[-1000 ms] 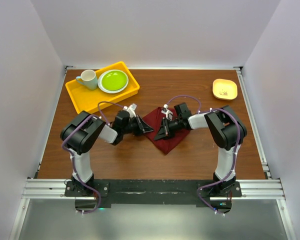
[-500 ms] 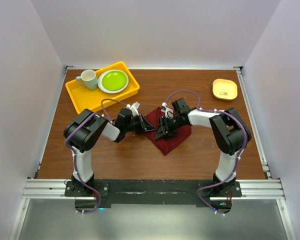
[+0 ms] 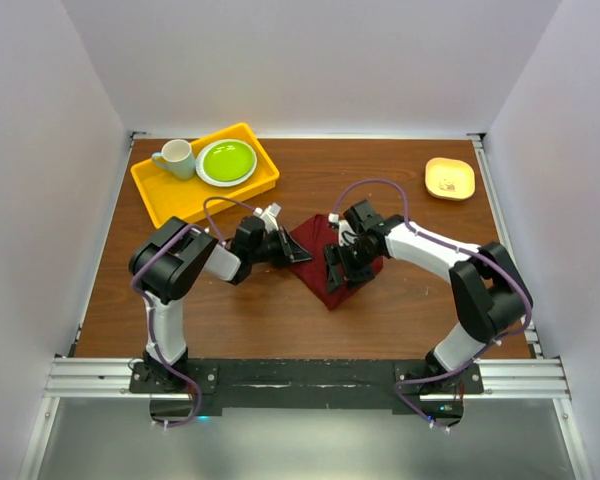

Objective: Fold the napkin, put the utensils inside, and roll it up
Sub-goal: Roll the napkin with the utensil

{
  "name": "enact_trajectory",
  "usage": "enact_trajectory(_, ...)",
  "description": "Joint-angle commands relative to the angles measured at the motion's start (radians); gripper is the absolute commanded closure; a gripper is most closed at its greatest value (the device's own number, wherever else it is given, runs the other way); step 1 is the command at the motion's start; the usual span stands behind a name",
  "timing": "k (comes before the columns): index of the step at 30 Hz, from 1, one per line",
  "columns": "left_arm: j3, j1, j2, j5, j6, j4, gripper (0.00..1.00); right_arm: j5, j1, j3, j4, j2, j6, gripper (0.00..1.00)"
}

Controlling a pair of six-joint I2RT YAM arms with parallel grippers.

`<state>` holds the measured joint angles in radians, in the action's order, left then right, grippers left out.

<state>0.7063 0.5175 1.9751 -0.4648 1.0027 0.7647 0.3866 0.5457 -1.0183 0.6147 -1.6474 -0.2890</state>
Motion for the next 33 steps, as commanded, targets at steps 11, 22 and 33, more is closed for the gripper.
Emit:
enact_trajectory(11, -0.013, -0.01, 0.108, 0.112, -0.116, -0.311, 1.0, -0.199, 0.003, 0.029, -0.035, -0.123, -0.033, 0.97)
enact_trajectory(22, 0.009, -0.011, 0.117, 0.115, -0.124, -0.393, 1.0, -0.385, 0.106, -0.103, 0.149, 0.023, -0.019, 0.55)
enact_trajectory(33, 0.022, -0.013, 0.116, 0.107, -0.121, -0.439, 1.0, -0.629, 0.367, -0.31, 0.051, -0.049, 0.043, 0.43)
